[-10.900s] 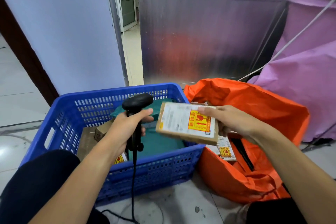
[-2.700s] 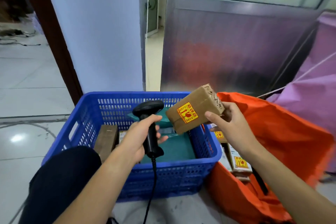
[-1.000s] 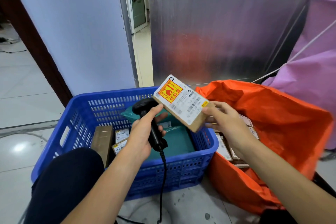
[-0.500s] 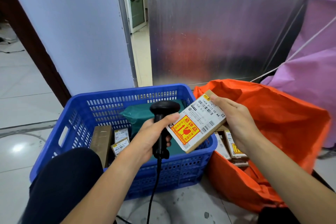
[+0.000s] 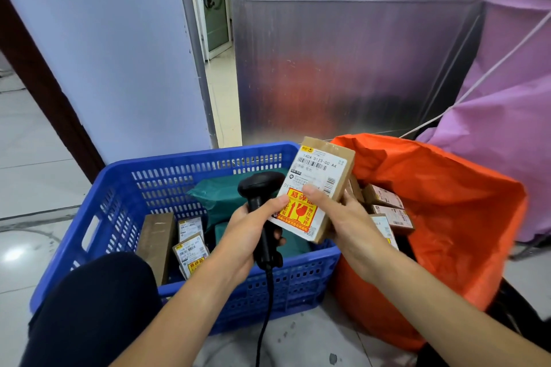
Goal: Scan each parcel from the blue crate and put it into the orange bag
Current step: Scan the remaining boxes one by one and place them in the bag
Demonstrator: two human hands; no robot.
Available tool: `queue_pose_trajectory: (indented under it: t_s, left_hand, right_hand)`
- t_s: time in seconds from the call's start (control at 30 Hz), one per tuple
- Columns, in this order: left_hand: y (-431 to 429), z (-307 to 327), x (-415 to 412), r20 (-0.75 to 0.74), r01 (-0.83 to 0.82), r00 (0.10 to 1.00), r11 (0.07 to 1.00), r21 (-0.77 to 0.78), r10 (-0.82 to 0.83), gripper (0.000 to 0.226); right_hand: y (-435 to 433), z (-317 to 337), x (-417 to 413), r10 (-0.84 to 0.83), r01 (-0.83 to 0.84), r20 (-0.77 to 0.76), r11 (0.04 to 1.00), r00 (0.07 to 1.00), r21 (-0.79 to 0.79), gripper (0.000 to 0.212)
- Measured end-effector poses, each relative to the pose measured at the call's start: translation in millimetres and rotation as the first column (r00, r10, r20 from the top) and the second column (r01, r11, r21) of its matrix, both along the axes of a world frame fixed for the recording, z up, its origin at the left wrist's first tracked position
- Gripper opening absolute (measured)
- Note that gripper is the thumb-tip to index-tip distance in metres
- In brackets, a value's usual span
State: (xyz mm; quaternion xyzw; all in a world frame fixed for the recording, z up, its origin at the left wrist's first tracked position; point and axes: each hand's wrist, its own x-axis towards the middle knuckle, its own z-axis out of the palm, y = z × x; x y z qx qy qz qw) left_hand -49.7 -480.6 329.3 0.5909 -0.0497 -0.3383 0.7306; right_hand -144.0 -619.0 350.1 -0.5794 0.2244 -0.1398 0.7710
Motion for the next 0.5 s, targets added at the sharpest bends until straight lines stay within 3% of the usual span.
queue_pose_trajectory:
  t_s: [0.33,0.5]
  left_hand:
    - [0.5,-1.3,1.0,0.028,0.012,1.000,0.999,0.030,-0.013,0.039]
    - [1.7,-0.4,5.6,0.056,-0.035,0.998,0.999,0.027,0.033,0.023]
  right_hand:
    - [-19.0,4.2,5.7,0.027,-0.035,-0.072,0.992,0.997,-0.118,0.044]
    - [-39.0,8.6,9.0,-0.071,0.040,-0.090,0.949,0.993,-0.313,0.045]
